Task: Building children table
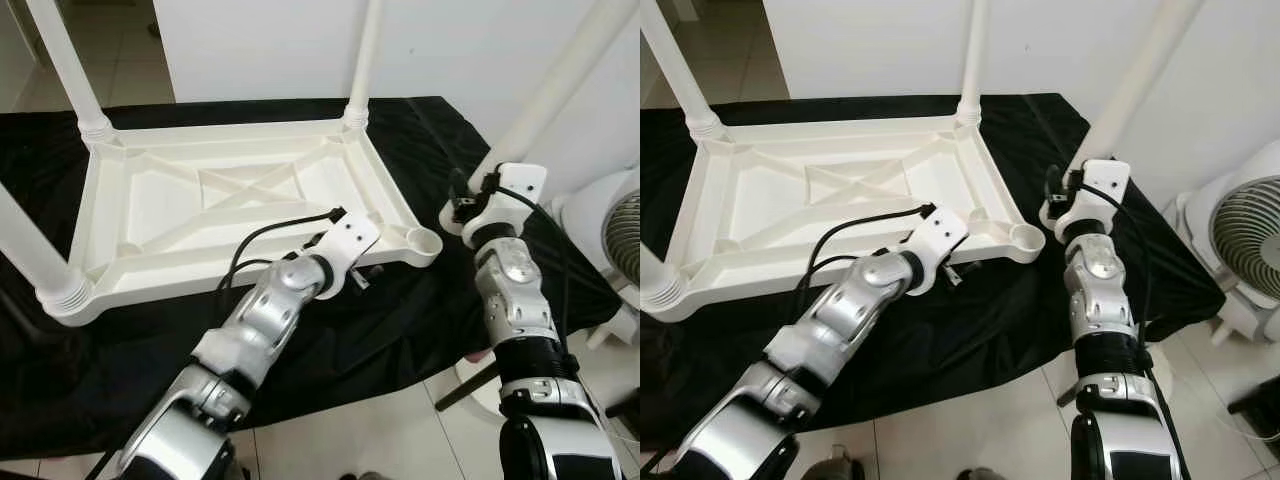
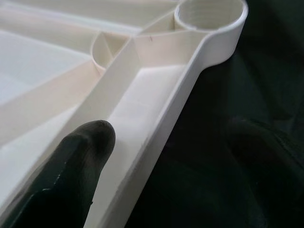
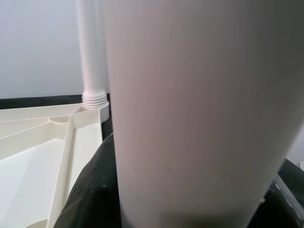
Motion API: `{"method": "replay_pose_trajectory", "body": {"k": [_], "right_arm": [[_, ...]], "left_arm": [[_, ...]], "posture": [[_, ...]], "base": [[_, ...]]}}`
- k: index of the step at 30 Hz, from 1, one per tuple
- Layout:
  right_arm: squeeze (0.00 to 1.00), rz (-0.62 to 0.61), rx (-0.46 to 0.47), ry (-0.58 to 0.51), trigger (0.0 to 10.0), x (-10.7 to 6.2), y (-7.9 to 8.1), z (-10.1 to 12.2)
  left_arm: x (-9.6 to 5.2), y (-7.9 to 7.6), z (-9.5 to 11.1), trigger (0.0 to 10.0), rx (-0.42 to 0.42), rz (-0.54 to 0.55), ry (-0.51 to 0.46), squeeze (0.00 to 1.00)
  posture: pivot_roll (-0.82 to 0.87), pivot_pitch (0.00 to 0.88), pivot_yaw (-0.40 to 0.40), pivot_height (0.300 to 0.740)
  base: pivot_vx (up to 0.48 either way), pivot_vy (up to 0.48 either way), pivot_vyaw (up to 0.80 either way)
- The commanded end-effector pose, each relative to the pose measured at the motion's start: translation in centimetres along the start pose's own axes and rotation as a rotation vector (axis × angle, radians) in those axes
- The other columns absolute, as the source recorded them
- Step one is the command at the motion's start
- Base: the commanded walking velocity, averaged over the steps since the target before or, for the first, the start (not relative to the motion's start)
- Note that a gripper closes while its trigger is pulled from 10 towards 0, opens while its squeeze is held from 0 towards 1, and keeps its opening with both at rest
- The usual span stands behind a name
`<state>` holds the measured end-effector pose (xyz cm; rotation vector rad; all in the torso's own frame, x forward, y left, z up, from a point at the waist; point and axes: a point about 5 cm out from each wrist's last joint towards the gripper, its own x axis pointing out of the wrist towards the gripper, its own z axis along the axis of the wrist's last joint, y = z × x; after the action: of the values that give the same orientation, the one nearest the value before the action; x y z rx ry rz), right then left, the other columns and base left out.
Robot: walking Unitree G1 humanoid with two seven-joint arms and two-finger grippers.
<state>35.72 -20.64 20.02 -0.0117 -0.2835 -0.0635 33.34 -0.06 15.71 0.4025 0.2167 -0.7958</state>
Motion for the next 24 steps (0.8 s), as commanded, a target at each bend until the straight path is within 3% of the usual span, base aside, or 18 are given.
{"method": "replay_pose_trajectory", "body": {"k": [1,6,7,8,10,11,19,24], "right_arm": [[0.00,-0.014,0.007,-0.007,10.0,-0.2,-0.3,0.2],[0.00,-0.015,0.010,-0.005,10.0,-0.3,-0.1,0.2],[0.00,-0.016,0.010,-0.004,10.0,-0.3,-0.1,0.2],[0.00,-0.017,0.011,-0.003,10.0,-0.3,-0.1,0.2],[0.00,-0.019,0.011,-0.002,10.0,-0.4,-0.1,0.2],[0.00,-0.021,0.012,0.000,10.0,-0.4,-0.1,0.1],[0.00,-0.031,0.008,0.003,10.0,-0.5,-0.3,0.1],[0.00,-0.033,0.007,0.010,10.0,-0.7,-0.3,-0.2]], "left_arm": [[0.4,0.3,-0.5,10.0,-0.006,0.063,0.049,0.00],[0.8,0.5,-0.6,10.0,0.019,0.064,0.068,0.00],[0.9,0.6,-0.6,5.3,0.021,0.057,0.070,0.00],[0.8,0.7,-0.6,3.9,0.021,0.050,0.073,0.00],[0.8,0.8,-0.7,3.4,0.023,0.045,0.077,0.00],[0.8,0.9,-0.9,0.0,0.031,0.035,0.084,0.00],[-0.3,1.6,-2.0,0.0,0.066,-0.018,0.097,0.00],[-2.3,1.8,-3.2,0.0,0.115,-0.092,0.106,0.00]], "posture": [[0.07,0.078,-0.010,0.740],[0.07,0.078,-0.004,0.740],[0.06,0.078,-0.001,0.740],[0.06,0.078,0.000,0.740],[0.07,0.077,0.002,0.740],[0.07,0.074,0.005,0.740],[0.07,0.071,0.011,0.740],[0.07,0.071,0.015,0.740]], "base": [[0.000,0.000,0.00],[0.000,0.000,0.00],[0.000,0.000,0.00],[0.000,0.000,0.00],[0.000,0.000,0.00],[0.000,0.000,0.00],[0.000,0.000,0.00],[0.000,0.000,0.00]]}}
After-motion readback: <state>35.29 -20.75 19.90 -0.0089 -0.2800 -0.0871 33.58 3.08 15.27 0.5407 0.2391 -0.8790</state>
